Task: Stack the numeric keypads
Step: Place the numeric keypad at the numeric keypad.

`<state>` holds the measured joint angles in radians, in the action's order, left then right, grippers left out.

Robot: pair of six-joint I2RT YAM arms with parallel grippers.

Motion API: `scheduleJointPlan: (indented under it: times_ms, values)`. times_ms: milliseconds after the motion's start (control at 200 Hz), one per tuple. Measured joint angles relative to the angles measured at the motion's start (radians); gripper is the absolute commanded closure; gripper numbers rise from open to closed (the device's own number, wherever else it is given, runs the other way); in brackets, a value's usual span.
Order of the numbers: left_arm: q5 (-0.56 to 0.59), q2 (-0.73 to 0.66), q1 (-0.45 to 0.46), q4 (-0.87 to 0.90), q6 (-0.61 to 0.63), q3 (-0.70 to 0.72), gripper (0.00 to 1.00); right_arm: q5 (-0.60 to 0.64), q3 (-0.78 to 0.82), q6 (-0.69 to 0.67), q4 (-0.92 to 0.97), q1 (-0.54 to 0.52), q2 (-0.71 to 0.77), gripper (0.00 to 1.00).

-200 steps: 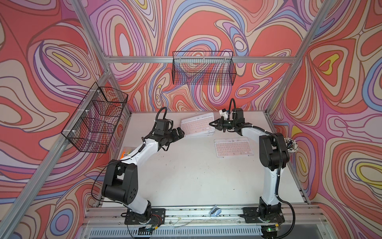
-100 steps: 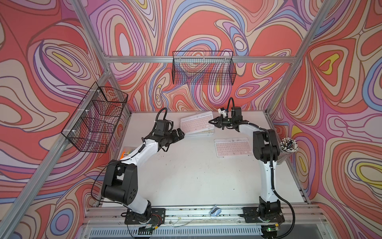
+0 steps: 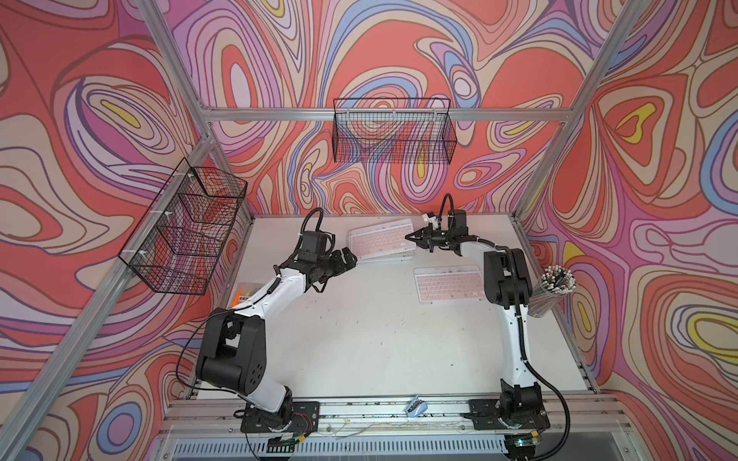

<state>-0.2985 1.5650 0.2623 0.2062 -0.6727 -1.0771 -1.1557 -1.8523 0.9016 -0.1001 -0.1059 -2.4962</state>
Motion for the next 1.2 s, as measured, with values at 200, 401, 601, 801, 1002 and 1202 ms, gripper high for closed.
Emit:
scheduleJointPlan:
  times_ms: [200,401,601,801,1002,1202]
  values:
    - [0.001,0.0,0.0,0.001,0.0,0.0,0.05,-0.014,-0.049,0.002,0.012,0.0,-0.042,1.0]
    - [0.004,0.0,0.0,0.008,0.006,0.0,0.05,-0.013,-0.087,-0.021,0.069,0.002,-0.063,1.0]
    - [0.005,0.0,0.0,0.011,0.007,0.0,0.05,0.007,-0.094,-0.047,0.116,0.002,-0.063,0.93]
    - [0.005,0.0,0.001,0.01,0.007,0.001,0.05,0.056,-0.1,-0.085,0.181,0.002,-0.063,0.8]
    - [0.005,0.0,0.001,0.01,0.007,0.006,0.05,0.121,-0.135,-0.134,0.271,0.0,-0.063,0.72]
    - [0.005,0.001,0.001,0.01,0.007,0.008,0.06,0.172,-0.149,-0.169,0.323,-0.002,-0.063,0.67]
